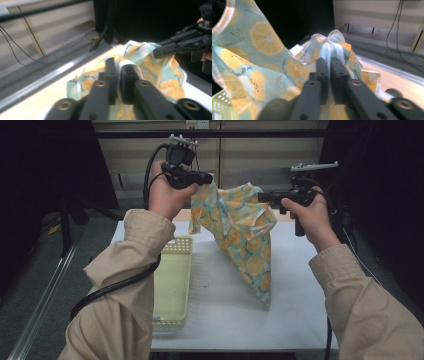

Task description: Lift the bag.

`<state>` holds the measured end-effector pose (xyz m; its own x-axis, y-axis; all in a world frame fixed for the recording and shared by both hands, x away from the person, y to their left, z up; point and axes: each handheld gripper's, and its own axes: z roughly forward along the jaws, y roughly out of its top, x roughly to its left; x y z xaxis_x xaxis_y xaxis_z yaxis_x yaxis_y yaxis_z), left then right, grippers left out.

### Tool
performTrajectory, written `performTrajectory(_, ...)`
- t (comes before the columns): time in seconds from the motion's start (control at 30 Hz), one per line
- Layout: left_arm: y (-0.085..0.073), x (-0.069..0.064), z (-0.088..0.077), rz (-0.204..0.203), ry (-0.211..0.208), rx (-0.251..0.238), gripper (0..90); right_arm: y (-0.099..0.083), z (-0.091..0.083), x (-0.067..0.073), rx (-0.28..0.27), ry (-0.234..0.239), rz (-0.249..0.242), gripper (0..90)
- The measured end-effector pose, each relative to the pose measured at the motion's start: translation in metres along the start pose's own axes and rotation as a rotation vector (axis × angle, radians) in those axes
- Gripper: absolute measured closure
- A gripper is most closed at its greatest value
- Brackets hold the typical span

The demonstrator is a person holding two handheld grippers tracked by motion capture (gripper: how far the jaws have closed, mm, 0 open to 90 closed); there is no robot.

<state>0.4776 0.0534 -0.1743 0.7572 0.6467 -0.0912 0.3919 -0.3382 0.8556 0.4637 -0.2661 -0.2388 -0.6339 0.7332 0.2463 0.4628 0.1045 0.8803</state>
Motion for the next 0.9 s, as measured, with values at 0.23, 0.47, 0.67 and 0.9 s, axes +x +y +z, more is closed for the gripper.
performTrajectory(0.23, -0.026, 0.012, -0.011, -0.064, 0.041, 0.058, 29.3, -0.013, 0.001, 0.003, 0.016, -0.021, -0.005, 33.2)
performTrajectory(0.47, -0.053, 0.018, -0.033, -0.08, 0.037, 0.072, 11.4, -0.022, -0.015, 0.004, 0.011, -0.011, -0.008, 23.2)
performTrajectory(0.67, -0.087, 0.02, -0.04, -0.065, 0.001, 0.085, 5.8, -0.042, -0.024, 0.004, 0.031, -0.018, -0.033, 22.8)
performTrajectory(0.9, -0.124, 0.022, -0.041, -0.031, -0.026, 0.081, 5.6, -0.08, -0.021, 0.004, 0.08, -0.021, -0.065, 21.7)
